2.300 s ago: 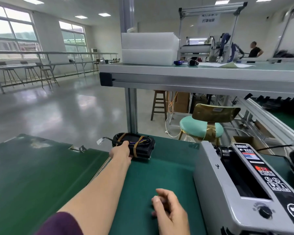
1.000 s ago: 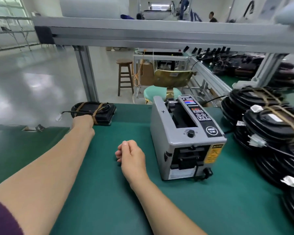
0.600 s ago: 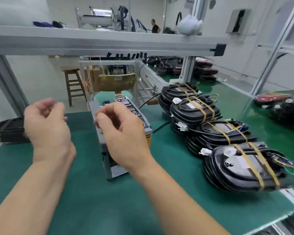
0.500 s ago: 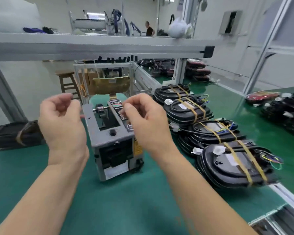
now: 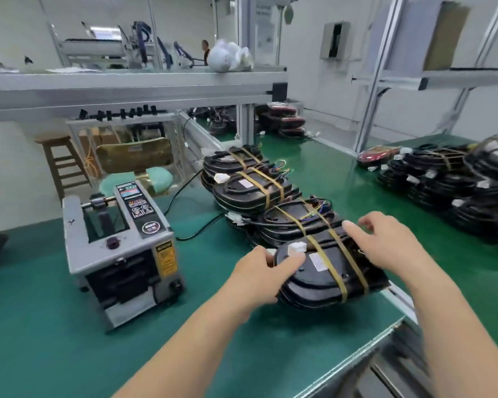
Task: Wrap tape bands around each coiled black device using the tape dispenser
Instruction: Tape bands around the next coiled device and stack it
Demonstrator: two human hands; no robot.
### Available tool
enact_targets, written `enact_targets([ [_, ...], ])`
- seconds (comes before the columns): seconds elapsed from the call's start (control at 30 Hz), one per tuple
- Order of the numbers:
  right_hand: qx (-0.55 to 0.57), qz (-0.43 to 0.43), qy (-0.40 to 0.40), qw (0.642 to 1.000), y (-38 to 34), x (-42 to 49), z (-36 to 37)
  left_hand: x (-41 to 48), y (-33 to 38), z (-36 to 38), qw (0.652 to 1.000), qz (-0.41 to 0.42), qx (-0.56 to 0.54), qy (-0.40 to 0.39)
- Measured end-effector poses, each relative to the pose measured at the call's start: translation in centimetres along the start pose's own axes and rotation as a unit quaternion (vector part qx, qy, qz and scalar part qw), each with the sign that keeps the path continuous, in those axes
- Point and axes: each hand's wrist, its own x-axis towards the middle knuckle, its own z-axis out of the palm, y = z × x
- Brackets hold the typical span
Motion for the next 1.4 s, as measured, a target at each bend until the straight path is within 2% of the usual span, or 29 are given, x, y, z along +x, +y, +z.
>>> enact_targets([
  [0.17,0.083,0.041,-0.042,0.995,1.9,-0.7,1.2,0.7,-0.1,1.8,0.998,0.014,-0.058,-0.021],
  [0.37,0.121,0.014,0.005,0.993,0.5,-2.1,1.1,0.6,-0.7,2.1,0.996,0.052,-0.021,0.068],
  [0.5,0.144,-0.014,-0.001,0.990,-0.7,-2.9,0.5,-0.3,-1.1,0.8,0.990,0.092,0.005,0.103],
  [0.63,0.164,-0.083,-0.003,0.983,-2.4,-4.3,0.6,-1.9,-2.6,-1.1,0.985,0.108,-0.054,0.121],
  [0.77,0.257,-0.173,-0.062,0.949,-5.0,-5.5,1.4,-3.9,-5.8,-3.6,0.975,0.117,-0.148,0.113],
  [0.87,0.285,-0.242,-0.076,0.924,-7.7,-6.9,3.3,-5.4,-8.8,-5.0,0.969,0.107,-0.183,0.125],
  [1.1,0.218,-0.402,-0.097,0.884,-12.8,-10.3,6.8,-9.1,-13.1,-8.8,0.979,0.090,-0.082,0.165],
  [1.17,0.192,-0.439,-0.089,0.873,-13.9,-11.1,7.5,-10.3,-12.7,-9.9,0.968,0.113,-0.055,0.218],
  [1.27,0.186,-0.482,-0.092,0.851,-15.4,-12.2,8.3,-11.7,-10.8,-11.9,0.932,0.196,-0.071,0.295],
  [1.33,0.188,-0.518,-0.088,0.830,-16.6,-12.9,8.6,-12.4,-9.4,-13.2,0.917,0.247,-0.078,0.303],
  [1.4,0.180,-0.556,-0.075,0.808,-17.8,-13.8,9.1,-12.7,-8.3,-14.3,0.917,0.278,-0.071,0.277],
])
